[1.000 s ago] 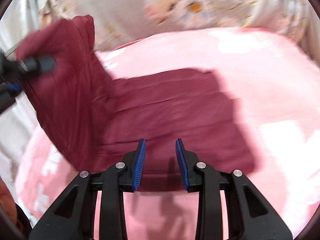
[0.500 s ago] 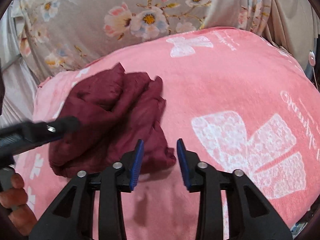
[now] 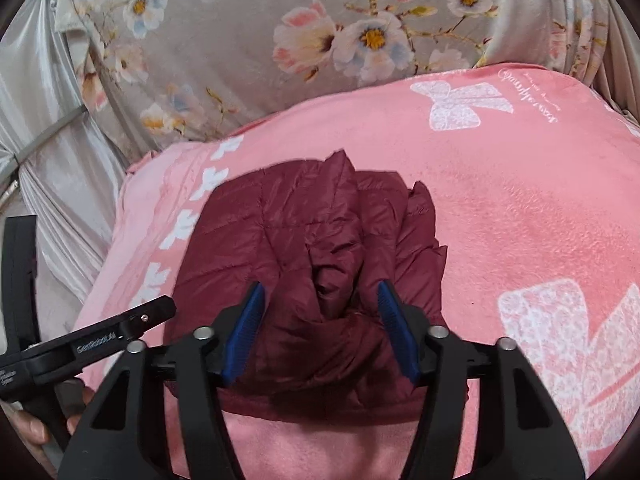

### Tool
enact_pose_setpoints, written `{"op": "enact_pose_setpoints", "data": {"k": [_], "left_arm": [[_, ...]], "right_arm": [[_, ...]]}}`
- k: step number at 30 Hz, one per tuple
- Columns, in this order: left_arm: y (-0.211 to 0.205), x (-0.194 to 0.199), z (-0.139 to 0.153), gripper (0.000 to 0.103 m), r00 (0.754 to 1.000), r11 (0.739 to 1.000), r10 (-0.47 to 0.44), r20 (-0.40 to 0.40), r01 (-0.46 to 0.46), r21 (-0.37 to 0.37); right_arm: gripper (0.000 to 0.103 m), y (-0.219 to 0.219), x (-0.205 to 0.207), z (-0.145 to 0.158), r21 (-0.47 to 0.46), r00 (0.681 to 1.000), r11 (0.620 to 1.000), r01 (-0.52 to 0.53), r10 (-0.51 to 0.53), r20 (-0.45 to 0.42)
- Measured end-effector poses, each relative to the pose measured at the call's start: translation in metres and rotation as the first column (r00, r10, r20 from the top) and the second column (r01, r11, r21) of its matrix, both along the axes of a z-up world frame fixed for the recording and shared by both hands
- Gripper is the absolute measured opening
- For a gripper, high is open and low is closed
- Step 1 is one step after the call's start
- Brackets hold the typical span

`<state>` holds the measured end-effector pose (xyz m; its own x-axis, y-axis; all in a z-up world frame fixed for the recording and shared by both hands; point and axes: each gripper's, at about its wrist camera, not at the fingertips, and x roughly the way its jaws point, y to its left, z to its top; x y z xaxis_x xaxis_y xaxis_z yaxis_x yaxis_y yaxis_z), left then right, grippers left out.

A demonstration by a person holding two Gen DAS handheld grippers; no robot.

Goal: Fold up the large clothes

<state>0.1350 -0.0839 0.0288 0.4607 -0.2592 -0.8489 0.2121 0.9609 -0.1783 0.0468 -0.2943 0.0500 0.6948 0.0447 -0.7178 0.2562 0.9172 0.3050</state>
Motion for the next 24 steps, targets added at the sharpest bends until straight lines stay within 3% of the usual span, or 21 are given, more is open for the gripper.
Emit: {"op": "enact_pose_setpoints", "data": {"k": [2,5,12,24], "left_arm": [[-0.002,-0.004,-0.001,0.068,1.000,1.000,-0.014,-0.002,0.014,0.011],[-0.010,-0.010,-0.003,0.068,0.999,0.999,-0.040,0.010,0.039,0.037],[-0.038,-0.017,-0.023,0.069,0.993,0.991,-0.113,-0.016,0.114,0.068],[-0.057,-0.020,-0.050,0.074,0.992,0.976,-0.127,-0.002,0.125,0.178]], "right_arm": [[0.008,-0.006,-0.007,-0.002,-0.003,1.000,1.000,0.017,-0.017,0.008],[0.005,-0.017,-0.027,-0.002,-0.026,0.997,0.997,0.070,-0.069,0.017],[0.006,-0.048,-0.050,-0.038,-0.014,0.986,0.988,0.154,-0.154,-0.063],[0.008,-0.035,-0.045,-0.076,-0.093,0.983,0.987,0.134,-0.144,-0.112]]}}
